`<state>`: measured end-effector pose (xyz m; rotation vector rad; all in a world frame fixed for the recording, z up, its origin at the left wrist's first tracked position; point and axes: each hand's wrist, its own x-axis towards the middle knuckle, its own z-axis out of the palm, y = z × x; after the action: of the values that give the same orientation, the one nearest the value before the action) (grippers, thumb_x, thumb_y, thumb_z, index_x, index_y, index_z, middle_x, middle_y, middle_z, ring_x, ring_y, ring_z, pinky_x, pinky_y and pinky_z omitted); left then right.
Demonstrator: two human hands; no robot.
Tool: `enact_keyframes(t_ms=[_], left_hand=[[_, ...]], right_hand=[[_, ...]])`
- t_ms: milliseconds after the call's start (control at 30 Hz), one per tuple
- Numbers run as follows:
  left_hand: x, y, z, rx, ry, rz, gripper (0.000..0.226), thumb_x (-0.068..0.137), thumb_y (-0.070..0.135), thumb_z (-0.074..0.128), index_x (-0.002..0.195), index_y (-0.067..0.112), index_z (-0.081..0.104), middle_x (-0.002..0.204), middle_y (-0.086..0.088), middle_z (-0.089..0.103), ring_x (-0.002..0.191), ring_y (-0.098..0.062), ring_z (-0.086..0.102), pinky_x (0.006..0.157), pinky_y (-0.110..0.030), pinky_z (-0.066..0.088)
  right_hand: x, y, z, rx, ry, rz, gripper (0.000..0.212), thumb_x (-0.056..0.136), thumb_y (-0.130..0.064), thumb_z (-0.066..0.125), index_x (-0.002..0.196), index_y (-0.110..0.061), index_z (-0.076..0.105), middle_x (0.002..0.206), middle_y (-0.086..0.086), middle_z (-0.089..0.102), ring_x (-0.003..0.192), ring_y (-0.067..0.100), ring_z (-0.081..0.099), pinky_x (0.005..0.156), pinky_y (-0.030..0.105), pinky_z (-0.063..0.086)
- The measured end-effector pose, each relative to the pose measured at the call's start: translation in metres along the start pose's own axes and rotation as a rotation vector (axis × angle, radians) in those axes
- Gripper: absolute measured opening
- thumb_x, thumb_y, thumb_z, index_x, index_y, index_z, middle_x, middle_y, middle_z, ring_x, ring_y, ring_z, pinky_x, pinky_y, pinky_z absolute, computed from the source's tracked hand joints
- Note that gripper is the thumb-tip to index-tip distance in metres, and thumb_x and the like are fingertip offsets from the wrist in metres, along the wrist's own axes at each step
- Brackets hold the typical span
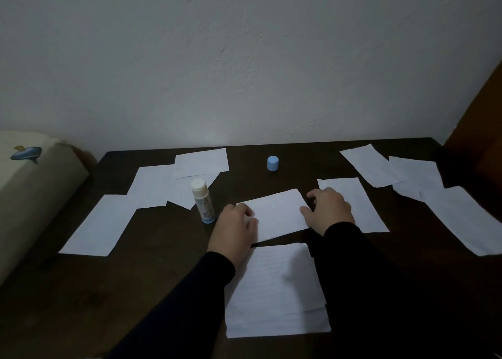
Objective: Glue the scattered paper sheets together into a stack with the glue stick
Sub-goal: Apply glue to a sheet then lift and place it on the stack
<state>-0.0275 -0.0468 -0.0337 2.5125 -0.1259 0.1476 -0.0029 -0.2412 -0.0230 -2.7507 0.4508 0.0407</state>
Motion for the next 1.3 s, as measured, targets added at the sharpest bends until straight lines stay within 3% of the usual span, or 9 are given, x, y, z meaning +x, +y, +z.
enact_keyframes(t_ms=[100, 167, 233, 333, 533, 800, 1100, 1300], left_hand=[[0.003, 0.011, 0.001, 0.139, 0.056, 0.204, 0.027, 0.097, 0.03, 0.05, 0.118, 0.02, 0.062, 0.115, 0.003, 0.054, 0.098, -0.009, 0.05, 0.081, -0.02, 0.038], [0.007, 0.018, 0.009, 0.285, -0.058, 0.249, 0.039, 0.101, 0.032, 0.036, 0.137, 0.022, 0.047, 0.143, 0.001, 0.043, 0.127, -0.017, 0.041, 0.1, -0.036, 0.036], [0.008, 0.024, 0.019, 0.388, -0.272, 0.185, 0.049, 0.103, 0.034, 0.022, 0.151, 0.021, 0.021, 0.16, 0.001, 0.014, 0.147, -0.022, 0.012, 0.113, -0.055, 0.016], [0.012, 0.024, 0.031, 0.42, -0.419, 0.071, 0.055, 0.104, 0.038, 0.013, 0.154, 0.02, -0.001, 0.162, 0.002, -0.008, 0.148, -0.02, -0.008, 0.114, -0.058, -0.002], [0.035, 0.028, 0.032, 0.476, -0.44, 0.039, 0.055, 0.104, 0.032, 0.017, 0.154, 0.017, 0.0, 0.162, 0.001, -0.008, 0.148, -0.017, -0.005, 0.113, -0.06, 0.001], [0.016, 0.026, 0.029, 0.437, -0.369, -0.145, 0.057, 0.104, 0.036, 0.016, 0.154, 0.014, 0.0, 0.162, -0.003, -0.007, 0.148, -0.02, -0.005, 0.115, -0.056, -0.001], [0.001, 0.018, 0.013, 0.518, -0.446, 0.062, 0.054, 0.104, 0.034, 0.019, 0.154, 0.02, 0.004, 0.162, -0.002, -0.003, 0.149, -0.021, 0.0, 0.114, -0.058, 0.003], [0.029, 0.023, 0.016, 0.51, -0.496, 0.101, 0.052, 0.104, 0.038, 0.019, 0.154, 0.028, 0.004, 0.162, 0.002, -0.003, 0.149, -0.019, 0.001, 0.114, -0.059, 0.002]], right_hand=[[-0.002, -0.01, -0.002, -0.079, 0.043, -0.23, 0.04, 0.097, -0.037, 0.05, 0.136, -0.029, 0.048, 0.14, -0.004, 0.046, 0.129, 0.017, 0.041, 0.107, 0.041, 0.032], [-0.005, -0.018, 0.0, -0.129, -0.112, -0.412, 0.042, 0.102, -0.031, 0.037, 0.145, -0.031, 0.037, 0.153, -0.009, 0.031, 0.143, 0.015, 0.021, 0.114, 0.053, 0.014], [-0.01, -0.023, 0.01, -0.233, -0.339, -0.499, 0.05, 0.105, -0.029, 0.026, 0.153, -0.028, 0.013, 0.161, -0.011, 0.006, 0.148, 0.015, -0.003, 0.113, 0.06, -0.002], [-0.011, -0.021, 0.023, -0.322, -0.413, -0.495, 0.056, 0.105, -0.036, 0.018, 0.153, -0.027, -0.009, 0.16, -0.011, -0.016, 0.146, 0.015, -0.018, 0.113, 0.059, -0.006], [-0.004, -0.017, 0.027, -0.3, -0.356, -0.437, 0.053, 0.104, -0.041, 0.009, 0.152, -0.03, -0.01, 0.159, -0.014, -0.016, 0.146, 0.01, -0.016, 0.114, 0.056, -0.006], [-0.007, -0.019, 0.029, -0.26, -0.342, -0.299, 0.056, 0.103, -0.042, 0.012, 0.153, -0.025, -0.009, 0.16, -0.009, -0.018, 0.146, 0.015, -0.018, 0.114, 0.057, -0.005], [-0.021, -0.013, 0.029, -0.293, -0.388, -0.301, 0.055, 0.103, -0.042, 0.012, 0.151, -0.033, -0.014, 0.158, -0.006, -0.025, 0.145, 0.02, -0.023, 0.113, 0.057, -0.008], [-0.005, -0.021, 0.031, -0.315, -0.337, -0.348, 0.054, 0.104, -0.043, 0.016, 0.15, -0.039, -0.011, 0.159, -0.007, -0.022, 0.145, 0.021, -0.022, 0.108, 0.068, -0.005]])
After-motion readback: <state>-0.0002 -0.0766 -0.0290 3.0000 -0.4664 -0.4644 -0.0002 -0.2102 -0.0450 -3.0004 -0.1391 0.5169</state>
